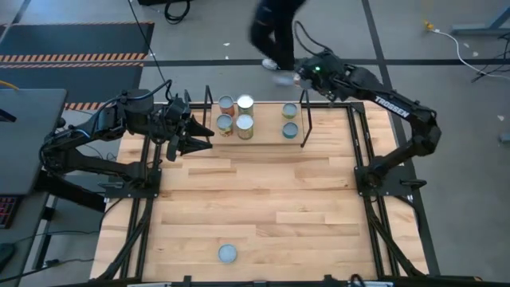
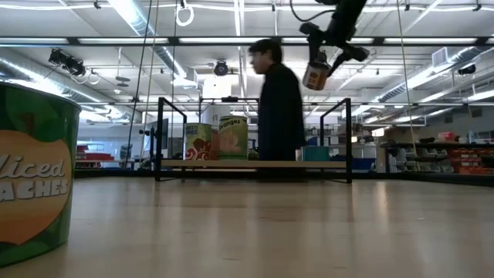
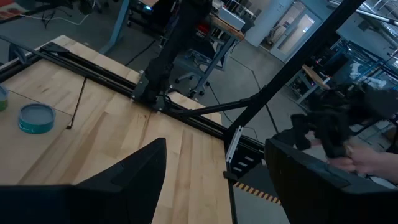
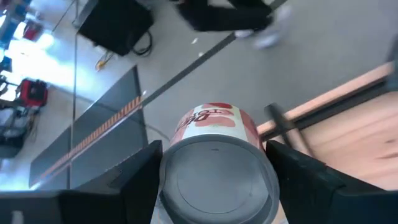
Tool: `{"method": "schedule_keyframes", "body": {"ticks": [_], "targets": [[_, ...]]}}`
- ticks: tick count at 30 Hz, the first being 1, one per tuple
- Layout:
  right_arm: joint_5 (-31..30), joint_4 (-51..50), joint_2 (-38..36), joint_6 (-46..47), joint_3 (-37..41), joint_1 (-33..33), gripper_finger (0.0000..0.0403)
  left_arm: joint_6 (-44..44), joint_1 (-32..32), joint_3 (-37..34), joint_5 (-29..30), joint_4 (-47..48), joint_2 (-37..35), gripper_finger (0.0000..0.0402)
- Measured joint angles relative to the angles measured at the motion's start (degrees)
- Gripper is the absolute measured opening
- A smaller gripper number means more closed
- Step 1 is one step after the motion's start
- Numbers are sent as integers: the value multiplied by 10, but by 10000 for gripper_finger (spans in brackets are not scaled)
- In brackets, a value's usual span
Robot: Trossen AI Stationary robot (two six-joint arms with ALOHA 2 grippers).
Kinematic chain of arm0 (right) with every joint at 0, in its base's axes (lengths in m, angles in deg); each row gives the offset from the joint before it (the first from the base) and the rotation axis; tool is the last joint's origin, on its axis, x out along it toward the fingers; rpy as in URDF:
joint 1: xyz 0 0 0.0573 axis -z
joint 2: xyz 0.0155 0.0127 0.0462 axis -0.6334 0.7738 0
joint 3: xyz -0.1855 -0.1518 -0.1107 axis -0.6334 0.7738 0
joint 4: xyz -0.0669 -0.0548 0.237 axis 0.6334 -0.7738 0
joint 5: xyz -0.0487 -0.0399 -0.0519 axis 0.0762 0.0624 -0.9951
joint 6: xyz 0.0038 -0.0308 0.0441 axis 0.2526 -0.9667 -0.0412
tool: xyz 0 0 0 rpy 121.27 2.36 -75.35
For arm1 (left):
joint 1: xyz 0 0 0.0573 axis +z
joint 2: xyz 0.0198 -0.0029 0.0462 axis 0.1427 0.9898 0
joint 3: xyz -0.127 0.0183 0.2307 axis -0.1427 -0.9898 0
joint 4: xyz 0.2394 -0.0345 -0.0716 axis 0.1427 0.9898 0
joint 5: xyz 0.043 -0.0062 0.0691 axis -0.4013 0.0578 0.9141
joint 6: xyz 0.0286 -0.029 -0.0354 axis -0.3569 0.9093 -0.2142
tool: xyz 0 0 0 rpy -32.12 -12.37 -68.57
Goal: Pick and place cans onto a shelf
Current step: Put the canned diced tomatoes on the shelf
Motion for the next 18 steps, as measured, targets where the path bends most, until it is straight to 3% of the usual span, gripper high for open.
{"method": "schedule_keyframes", "body": {"ticks": [11,18], "targets": [[17,16,143,17,-55,-82,270,0,0,0,0,0,0,275],[42,-62,263,-28,-171,-72,270,0,0,0,0,0,0,275]]}}
